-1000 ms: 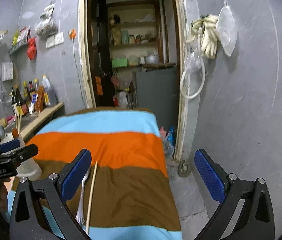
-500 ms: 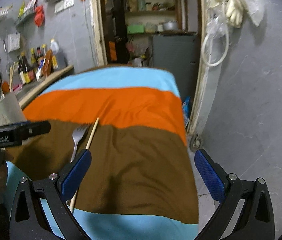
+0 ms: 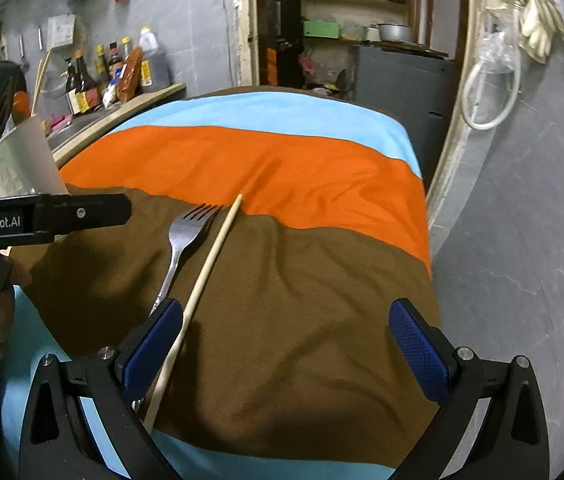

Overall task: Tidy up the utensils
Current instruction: 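Lower the left tool to the silver fork while the right tool lowers to the chopstick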

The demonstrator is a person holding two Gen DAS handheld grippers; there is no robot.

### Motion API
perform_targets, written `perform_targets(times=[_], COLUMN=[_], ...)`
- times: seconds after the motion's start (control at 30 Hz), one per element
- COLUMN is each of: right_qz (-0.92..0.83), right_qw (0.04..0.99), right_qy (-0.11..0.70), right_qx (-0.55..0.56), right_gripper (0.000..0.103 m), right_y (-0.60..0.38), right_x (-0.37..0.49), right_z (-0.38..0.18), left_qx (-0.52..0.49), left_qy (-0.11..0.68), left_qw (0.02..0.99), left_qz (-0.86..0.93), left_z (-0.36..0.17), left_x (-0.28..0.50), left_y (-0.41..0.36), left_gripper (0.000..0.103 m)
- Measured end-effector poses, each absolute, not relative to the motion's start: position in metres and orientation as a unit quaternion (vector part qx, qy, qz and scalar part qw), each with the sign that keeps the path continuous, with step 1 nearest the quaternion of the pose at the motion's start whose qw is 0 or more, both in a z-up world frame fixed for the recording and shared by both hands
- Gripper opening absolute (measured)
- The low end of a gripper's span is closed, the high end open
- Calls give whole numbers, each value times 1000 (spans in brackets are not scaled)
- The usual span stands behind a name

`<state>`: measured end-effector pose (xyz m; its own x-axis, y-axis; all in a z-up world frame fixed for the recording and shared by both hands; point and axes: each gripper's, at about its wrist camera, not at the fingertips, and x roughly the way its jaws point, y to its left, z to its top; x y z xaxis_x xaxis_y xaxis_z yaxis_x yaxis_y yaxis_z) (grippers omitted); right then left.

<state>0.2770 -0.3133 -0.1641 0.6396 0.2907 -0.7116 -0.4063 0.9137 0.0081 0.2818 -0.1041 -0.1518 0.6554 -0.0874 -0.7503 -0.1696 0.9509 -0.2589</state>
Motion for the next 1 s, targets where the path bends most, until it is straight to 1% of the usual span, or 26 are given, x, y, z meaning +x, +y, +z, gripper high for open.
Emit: perform_targets(times=[0.17, 0.4, 0.47, 0.53, 0.6, 0.63, 0.7, 0.8, 0.83, 0.9, 0.93, 0.97, 1.0], right_qz=[192, 154, 141, 138, 143, 146, 147, 154, 158, 164, 167, 176, 187], right_qw=[895, 901, 904, 904, 903, 902, 903, 901, 899, 897, 896, 893, 891], right_qy=[389, 397, 397, 398, 400, 400, 398, 401, 403, 407, 408, 411, 412], right_qx=[-98, -83, -74, -66, -65, -66, -69, -63, -60, -58, -56, -46, -36], right_gripper=[101, 101, 101, 101, 101, 101, 101, 101, 101, 99, 99, 93, 83], right_y=[-302, -314, -322, -328, -329, -328, -329, -332, -333, -333, -334, -335, -337], right_x=[284, 289, 291, 293, 294, 295, 297, 303, 305, 309, 311, 314, 316], right_z=[-168, -168, -169, -171, -172, -173, -173, -175, -175, -177, -178, -178, -178], left_qx=[-168, -172, -174, -178, -183, -186, -191, -210, -215, -222, -223, -224, -227], left_qy=[416, 411, 410, 410, 412, 414, 417, 418, 420, 427, 428, 429, 431], left_qw=[894, 895, 894, 893, 890, 888, 884, 875, 873, 866, 865, 864, 863], left_qz=[3, -30, -41, -54, -69, -77, -90, -121, -127, -135, -136, -135, -135], left_z=[-156, -155, -155, -155, -157, -158, -161, -164, -166, -170, -172, -173, -174], left_x=[286, 293, 295, 297, 300, 303, 305, 311, 312, 317, 319, 320, 322], left_y=[-103, -107, -109, -111, -113, -114, -116, -118, -119, -120, -120, -119, -118], left_gripper=[102, 102, 101, 97, 89, 88, 78, 65, 63, 52, 50, 46, 43])
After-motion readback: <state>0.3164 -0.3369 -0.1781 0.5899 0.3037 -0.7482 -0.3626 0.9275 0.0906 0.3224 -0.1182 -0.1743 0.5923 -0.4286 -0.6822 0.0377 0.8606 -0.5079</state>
